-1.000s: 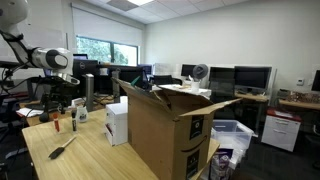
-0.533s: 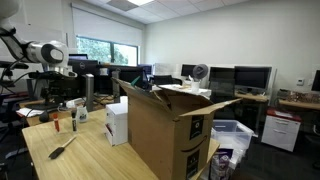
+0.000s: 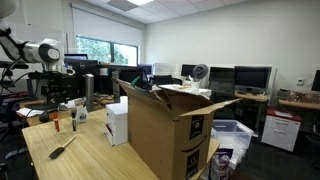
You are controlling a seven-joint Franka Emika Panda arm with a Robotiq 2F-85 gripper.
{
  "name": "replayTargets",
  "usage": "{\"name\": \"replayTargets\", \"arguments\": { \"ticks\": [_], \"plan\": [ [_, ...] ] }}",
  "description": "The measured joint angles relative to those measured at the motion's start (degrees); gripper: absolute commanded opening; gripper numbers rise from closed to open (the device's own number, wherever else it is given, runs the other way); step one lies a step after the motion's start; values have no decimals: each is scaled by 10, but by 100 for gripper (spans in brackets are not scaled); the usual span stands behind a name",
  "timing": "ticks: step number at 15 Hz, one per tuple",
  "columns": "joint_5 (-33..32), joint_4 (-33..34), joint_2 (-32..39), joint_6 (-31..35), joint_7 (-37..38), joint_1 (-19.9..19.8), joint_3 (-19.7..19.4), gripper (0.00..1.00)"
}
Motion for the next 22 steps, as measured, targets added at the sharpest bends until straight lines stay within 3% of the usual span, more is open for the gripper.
{"name": "replayTargets", "arguments": {
  "ticks": [11,22],
  "plan": [
    [-96,112,109,19,15,1,-24,100],
    [-96,115,114,19,15,1,-27,100]
  ]
}}
